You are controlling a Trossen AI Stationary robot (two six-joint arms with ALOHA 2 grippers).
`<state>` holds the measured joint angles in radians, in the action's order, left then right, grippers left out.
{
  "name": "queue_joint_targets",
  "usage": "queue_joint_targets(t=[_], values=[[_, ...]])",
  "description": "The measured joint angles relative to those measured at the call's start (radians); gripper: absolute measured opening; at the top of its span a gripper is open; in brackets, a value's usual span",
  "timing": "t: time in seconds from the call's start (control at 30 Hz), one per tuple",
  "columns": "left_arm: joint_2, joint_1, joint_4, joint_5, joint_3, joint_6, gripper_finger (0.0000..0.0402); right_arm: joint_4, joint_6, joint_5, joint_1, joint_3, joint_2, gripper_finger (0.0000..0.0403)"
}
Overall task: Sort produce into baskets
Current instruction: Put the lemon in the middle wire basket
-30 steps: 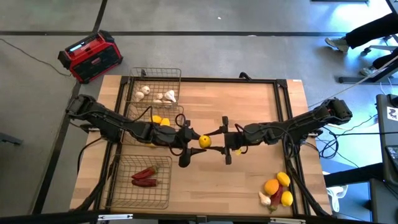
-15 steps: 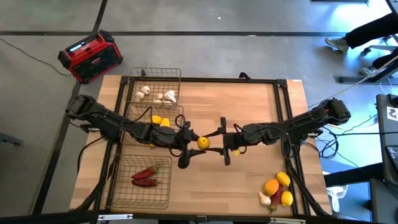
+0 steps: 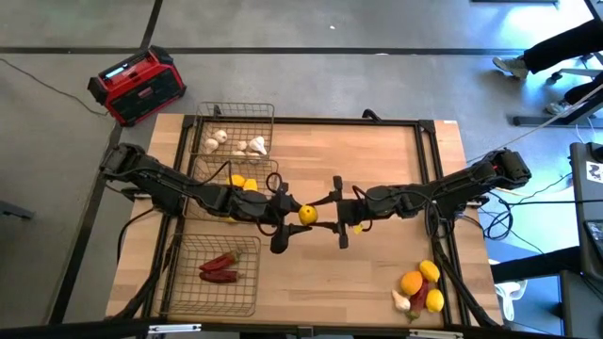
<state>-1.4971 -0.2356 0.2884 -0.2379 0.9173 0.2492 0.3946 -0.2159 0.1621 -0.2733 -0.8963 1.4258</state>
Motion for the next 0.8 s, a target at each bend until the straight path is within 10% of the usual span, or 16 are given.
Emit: queue_joint_targets(t=[0.8], values=[[0.0,0.008,-0.034,0.026,0.002,0.034,0.0224,0.022,0.002,0.006,-0.001,0.0,0.025,0.0184]])
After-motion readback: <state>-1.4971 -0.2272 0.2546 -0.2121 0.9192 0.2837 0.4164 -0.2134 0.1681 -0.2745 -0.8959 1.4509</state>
